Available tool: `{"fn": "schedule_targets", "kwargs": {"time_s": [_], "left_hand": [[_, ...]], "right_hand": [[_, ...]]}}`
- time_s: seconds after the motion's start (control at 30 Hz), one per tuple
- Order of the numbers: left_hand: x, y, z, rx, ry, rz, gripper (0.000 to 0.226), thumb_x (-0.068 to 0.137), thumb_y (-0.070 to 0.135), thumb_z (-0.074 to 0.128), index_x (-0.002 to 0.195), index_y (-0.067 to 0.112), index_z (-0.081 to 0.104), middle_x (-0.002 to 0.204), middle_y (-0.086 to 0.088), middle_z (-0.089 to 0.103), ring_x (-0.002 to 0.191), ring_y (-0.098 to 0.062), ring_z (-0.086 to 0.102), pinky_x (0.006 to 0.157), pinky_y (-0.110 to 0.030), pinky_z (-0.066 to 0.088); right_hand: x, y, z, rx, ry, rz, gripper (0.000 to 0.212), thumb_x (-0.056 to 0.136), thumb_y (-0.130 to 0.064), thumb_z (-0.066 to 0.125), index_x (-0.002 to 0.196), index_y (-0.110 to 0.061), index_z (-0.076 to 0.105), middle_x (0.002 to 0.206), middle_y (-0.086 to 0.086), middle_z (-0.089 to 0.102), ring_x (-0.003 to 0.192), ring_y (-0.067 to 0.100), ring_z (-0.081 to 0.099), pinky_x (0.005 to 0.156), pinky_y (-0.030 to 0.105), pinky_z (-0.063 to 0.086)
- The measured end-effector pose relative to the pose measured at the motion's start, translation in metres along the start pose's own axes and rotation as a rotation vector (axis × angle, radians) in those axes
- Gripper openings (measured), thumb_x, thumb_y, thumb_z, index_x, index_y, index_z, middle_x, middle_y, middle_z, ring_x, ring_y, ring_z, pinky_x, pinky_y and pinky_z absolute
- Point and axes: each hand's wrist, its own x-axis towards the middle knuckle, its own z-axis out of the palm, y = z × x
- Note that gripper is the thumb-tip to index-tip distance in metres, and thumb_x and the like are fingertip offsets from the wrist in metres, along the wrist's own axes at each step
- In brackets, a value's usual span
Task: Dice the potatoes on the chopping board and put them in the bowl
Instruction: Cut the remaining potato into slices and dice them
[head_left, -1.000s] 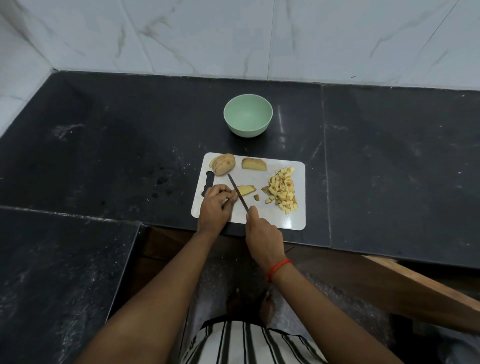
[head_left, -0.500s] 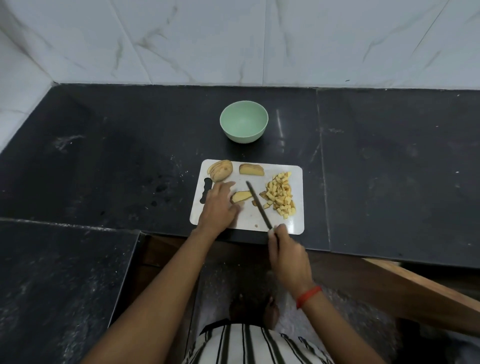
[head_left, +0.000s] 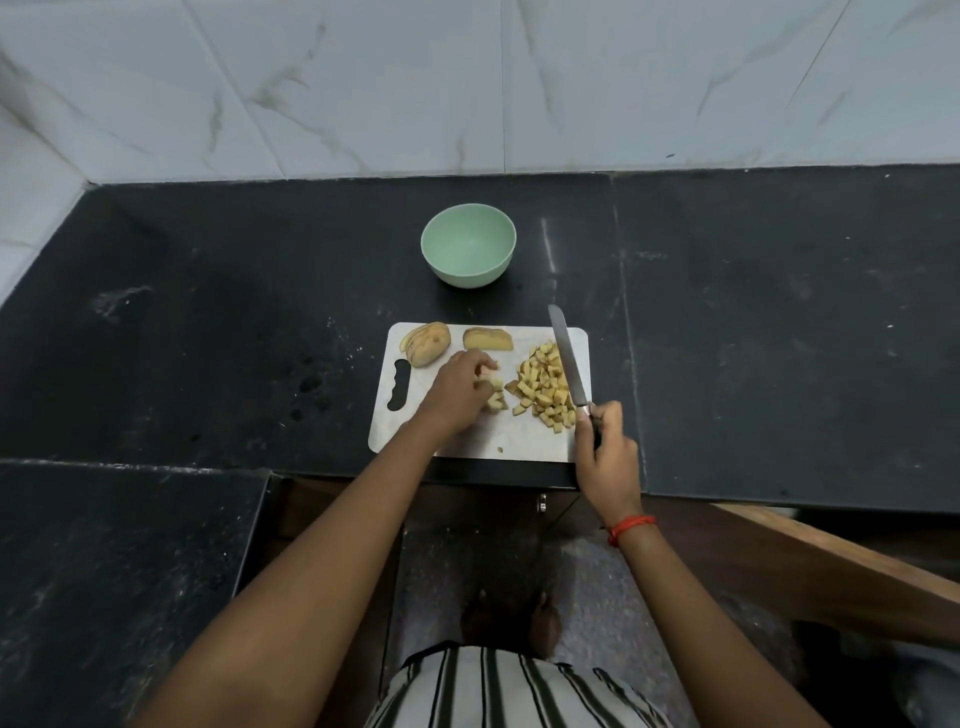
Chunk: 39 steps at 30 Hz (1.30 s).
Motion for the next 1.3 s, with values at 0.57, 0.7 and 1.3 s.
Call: {"fn": "schedule_targets", "kwargs": {"time_s": [0.57, 0.7, 1.3], "left_hand": [[0.06, 0.015, -0.042, 0.397, 0.018, 0.185, 0.054, 0.086, 0.0, 0.07, 0.136, 0.018, 0.062, 0.134, -0.004, 0.057, 0.124, -0.025, 0.054, 0.104, -0.038, 0.046], [0.058, 0.011, -0.034, 0.503, 0.029, 0.234, 0.035, 0.089, 0.014, 0.073, 0.124, 0.017, 0.071, 0.122, -0.002, 0.064, 0.11, -0.025, 0.061, 0.093, -0.037, 0.05], [0.046, 0.008, -0.027, 0.51, 0.1, 0.203, 0.023, 0.089, 0.002, 0.062, 0.107, 0.016, 0.067, 0.108, -0.005, 0.063, 0.09, -0.028, 0.062, 0.071, -0.034, 0.046]], "right_hand": [[-0.002, 0.005, 0.002, 0.039, 0.057, 0.013, 0.016, 0.106, -0.031, 0.046, 0.094, -0.021, 0.042, 0.07, 0.002, 0.062, 0.061, 0.013, 0.06, 0.047, 0.03, 0.042], [-0.001, 0.006, 0.003, 0.038, 0.068, 0.019, 0.015, 0.105, -0.031, 0.047, 0.094, -0.022, 0.042, 0.069, -0.002, 0.061, 0.06, 0.01, 0.06, 0.046, 0.028, 0.04], [-0.001, 0.01, 0.005, 0.018, 0.08, 0.0, 0.017, 0.105, -0.033, 0.046, 0.093, -0.022, 0.042, 0.069, -0.001, 0.061, 0.057, 0.01, 0.059, 0.046, 0.037, 0.042]]}}
